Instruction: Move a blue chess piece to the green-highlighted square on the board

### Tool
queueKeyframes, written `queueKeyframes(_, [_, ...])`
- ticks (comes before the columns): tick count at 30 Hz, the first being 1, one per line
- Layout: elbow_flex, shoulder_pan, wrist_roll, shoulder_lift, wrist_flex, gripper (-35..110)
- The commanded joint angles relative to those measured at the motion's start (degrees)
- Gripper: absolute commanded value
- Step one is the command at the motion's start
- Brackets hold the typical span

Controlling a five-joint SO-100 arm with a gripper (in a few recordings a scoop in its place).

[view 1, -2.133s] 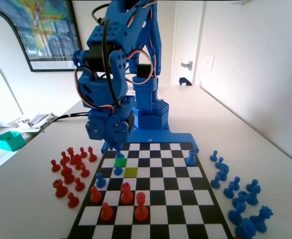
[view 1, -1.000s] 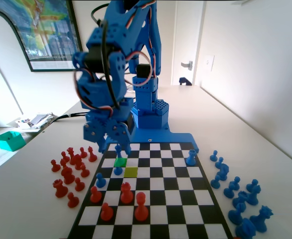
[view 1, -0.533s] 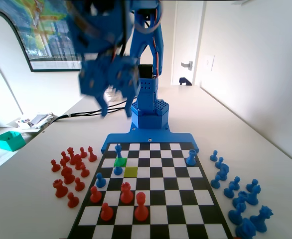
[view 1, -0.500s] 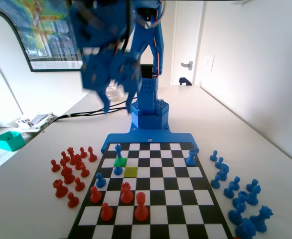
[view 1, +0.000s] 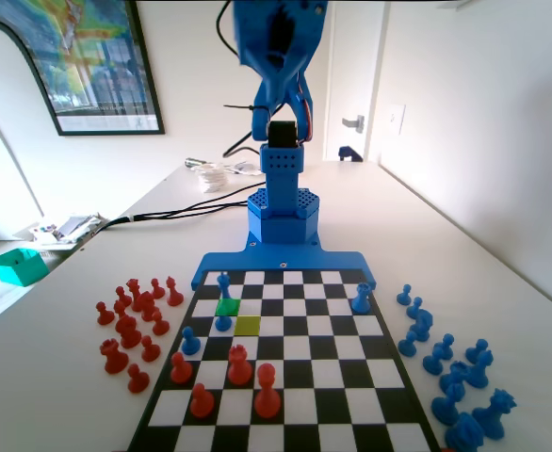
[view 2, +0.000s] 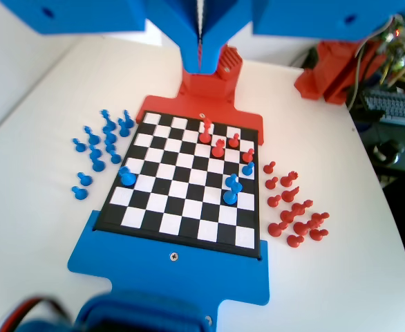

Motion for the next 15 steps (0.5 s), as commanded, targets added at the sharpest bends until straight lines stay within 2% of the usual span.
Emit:
queueKeyframes(1, [-2.5,-0.6,-1.5,8.1,3.3,1])
queueKeyframes(7, [4.7,-3.4,-0.6,18.9,1.5,1])
queueKeyframes(15, [17.4,-4.5,1.0,30.7,-8.1,1])
